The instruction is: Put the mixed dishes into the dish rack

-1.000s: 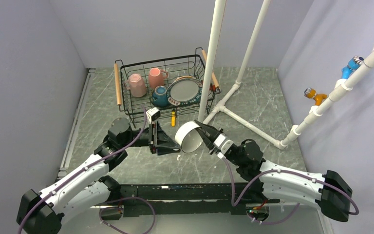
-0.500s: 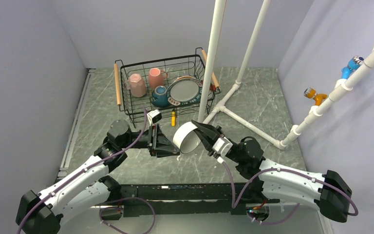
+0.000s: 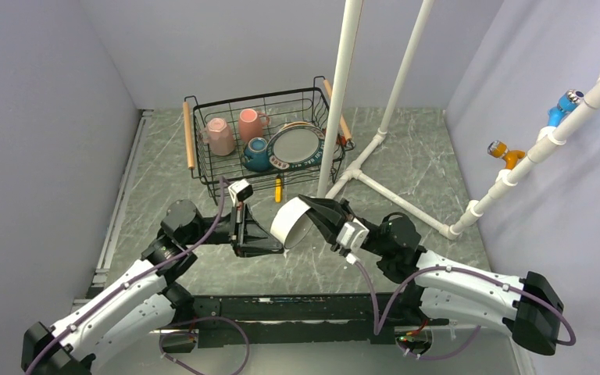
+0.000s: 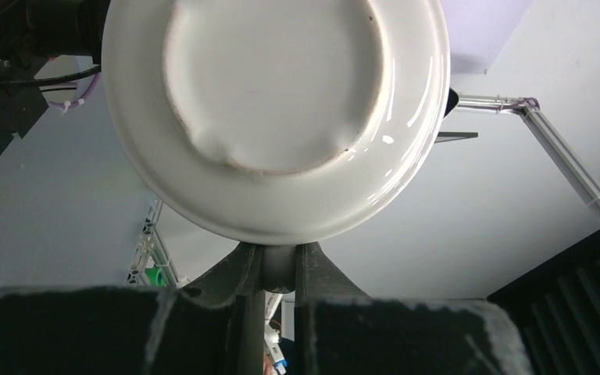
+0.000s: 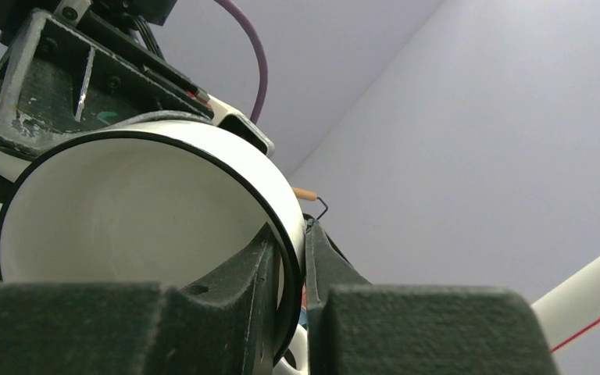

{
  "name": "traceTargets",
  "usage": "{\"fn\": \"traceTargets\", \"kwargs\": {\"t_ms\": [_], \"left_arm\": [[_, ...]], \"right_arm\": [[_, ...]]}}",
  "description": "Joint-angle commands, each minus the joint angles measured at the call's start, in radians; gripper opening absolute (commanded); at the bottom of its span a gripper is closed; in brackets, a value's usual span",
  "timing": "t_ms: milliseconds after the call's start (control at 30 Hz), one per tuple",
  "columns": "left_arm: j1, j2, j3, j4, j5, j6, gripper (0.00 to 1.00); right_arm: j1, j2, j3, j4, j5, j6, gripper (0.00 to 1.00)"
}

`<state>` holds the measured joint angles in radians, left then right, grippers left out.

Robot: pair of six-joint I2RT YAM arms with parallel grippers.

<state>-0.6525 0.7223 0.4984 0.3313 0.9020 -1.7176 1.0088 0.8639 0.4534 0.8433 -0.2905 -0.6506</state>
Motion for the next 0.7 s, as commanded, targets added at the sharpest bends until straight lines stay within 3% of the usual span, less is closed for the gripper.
{"fn": "traceTargets", "kwargs": {"t_ms": [0, 133, 200, 300, 400, 500, 633, 667], "left_arm": [[0.005, -0.056, 0.069, -0.084, -0.116, 0.096, 0.0], [0.005, -0.053, 0.111, -0.131, -0.117, 0.125, 0.0], [0.005, -0.052, 0.126, -0.147, -0.123, 0.137, 0.0], [0.005, -0.052, 0.149, -0.19, -0.133, 0.177, 0.0], [0.004, -0.067, 0.151, -0.22, -0.16, 0.191, 0.0], [0.005, -0.068, 0.177, -0.276, -0.176, 0.239, 0.0], [0.007, -0.057, 0.233, -0.376, -0.201, 0.308, 0.0], [0.008, -0.051, 0.25, -0.405, -0.205, 0.328, 0.0]], "right_arm": [[0.022, 0.012, 0.007, 0.042, -0.067, 0.062, 0.0], [0.023, 0.036, 0.022, 0.028, -0.034, 0.07, 0.01], [0.021, 0.047, 0.031, 0.024, -0.018, 0.07, 0.12], [0.022, 0.064, 0.027, 0.049, 0.022, 0.071, 0.18], [0.022, 0.072, 0.014, 0.062, 0.054, 0.066, 0.4], [0.023, 0.072, 0.009, 0.035, 0.094, 0.073, 0.69], [0.022, 0.061, -0.039, 0.08, 0.144, 0.088, 0.98], [0.022, 0.052, -0.044, 0.073, 0.151, 0.09, 0.99]]}}
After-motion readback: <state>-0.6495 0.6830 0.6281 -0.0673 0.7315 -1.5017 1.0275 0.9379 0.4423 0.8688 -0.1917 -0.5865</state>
